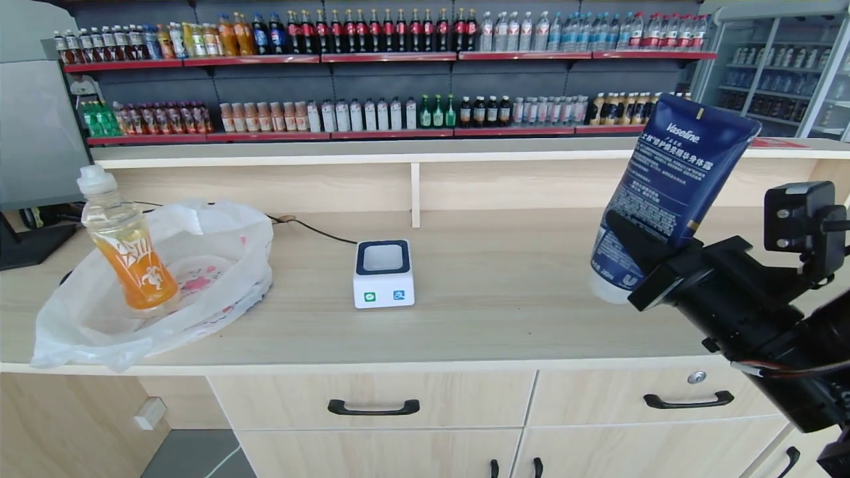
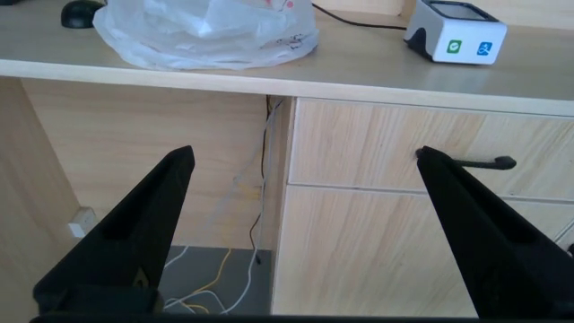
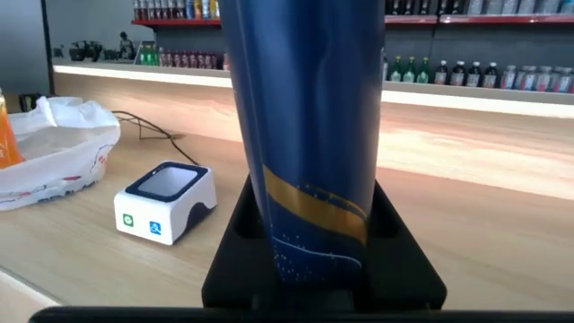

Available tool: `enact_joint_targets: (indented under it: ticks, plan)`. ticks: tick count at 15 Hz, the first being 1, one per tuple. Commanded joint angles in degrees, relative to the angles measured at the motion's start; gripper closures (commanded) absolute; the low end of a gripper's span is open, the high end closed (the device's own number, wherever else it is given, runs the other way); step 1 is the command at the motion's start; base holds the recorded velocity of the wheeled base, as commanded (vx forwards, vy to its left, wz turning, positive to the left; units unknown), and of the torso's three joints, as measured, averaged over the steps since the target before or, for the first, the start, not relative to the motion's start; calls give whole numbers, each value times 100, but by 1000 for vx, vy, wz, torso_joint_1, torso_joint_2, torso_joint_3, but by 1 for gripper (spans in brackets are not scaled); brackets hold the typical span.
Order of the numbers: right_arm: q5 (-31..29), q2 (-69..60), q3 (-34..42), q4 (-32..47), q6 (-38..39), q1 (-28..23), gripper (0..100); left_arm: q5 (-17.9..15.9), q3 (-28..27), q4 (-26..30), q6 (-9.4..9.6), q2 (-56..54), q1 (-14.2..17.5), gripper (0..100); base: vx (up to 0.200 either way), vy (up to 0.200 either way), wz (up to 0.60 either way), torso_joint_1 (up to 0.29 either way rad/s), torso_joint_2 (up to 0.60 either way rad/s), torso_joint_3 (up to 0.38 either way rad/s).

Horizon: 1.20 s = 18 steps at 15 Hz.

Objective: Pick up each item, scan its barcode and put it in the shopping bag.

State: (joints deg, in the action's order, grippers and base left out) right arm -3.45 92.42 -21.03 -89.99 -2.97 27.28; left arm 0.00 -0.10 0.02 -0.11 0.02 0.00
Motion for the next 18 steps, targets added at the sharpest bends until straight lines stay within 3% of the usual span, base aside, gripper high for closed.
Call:
enact_joint_targets:
  ticks: [1,18]
  plan:
    - [2,-22,11,-1,-10,-48,100,0,1,6,2,-2,0,0,0,200,0,-7,7,7]
    - [2,-145,310,-1,-10,-92,100,0,1,6,-24,-2,9,0,0,200,0,2,2,4]
